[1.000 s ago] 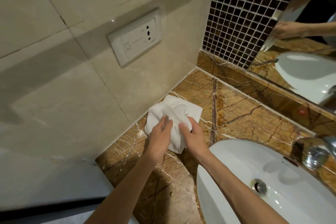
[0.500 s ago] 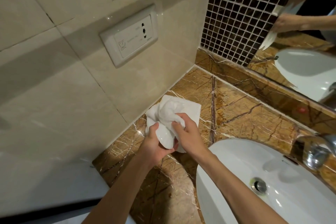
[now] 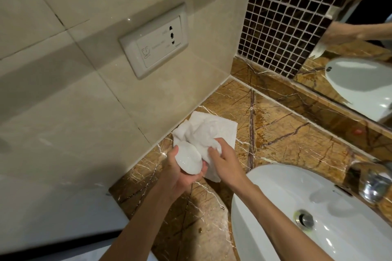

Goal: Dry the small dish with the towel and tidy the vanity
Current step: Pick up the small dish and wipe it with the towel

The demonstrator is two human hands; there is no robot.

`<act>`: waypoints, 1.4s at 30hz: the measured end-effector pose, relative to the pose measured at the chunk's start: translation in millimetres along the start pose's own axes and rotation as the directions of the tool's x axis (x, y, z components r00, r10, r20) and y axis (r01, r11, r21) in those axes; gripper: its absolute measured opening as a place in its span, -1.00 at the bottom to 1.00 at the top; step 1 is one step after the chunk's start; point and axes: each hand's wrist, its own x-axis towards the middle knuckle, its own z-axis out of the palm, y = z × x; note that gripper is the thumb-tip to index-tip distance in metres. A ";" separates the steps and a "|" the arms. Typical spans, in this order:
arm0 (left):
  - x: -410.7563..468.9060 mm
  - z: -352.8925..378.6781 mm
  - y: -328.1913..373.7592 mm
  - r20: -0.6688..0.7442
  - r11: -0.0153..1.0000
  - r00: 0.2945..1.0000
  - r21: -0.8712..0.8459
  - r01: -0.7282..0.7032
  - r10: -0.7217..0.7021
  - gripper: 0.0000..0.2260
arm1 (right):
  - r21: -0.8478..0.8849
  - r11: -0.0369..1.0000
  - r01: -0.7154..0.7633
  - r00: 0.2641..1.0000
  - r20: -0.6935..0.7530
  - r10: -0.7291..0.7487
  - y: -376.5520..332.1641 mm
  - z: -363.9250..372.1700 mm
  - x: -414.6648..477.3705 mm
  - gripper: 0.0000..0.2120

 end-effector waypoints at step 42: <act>-27.9 -4.0 -7.1 0.117 0.722 0.899 0.556 -0.412 0.422 -0.68 | 0.157 0.984 -0.086 0.975 -0.189 0.115 6.0 -2.4 -11.2 -0.87</act>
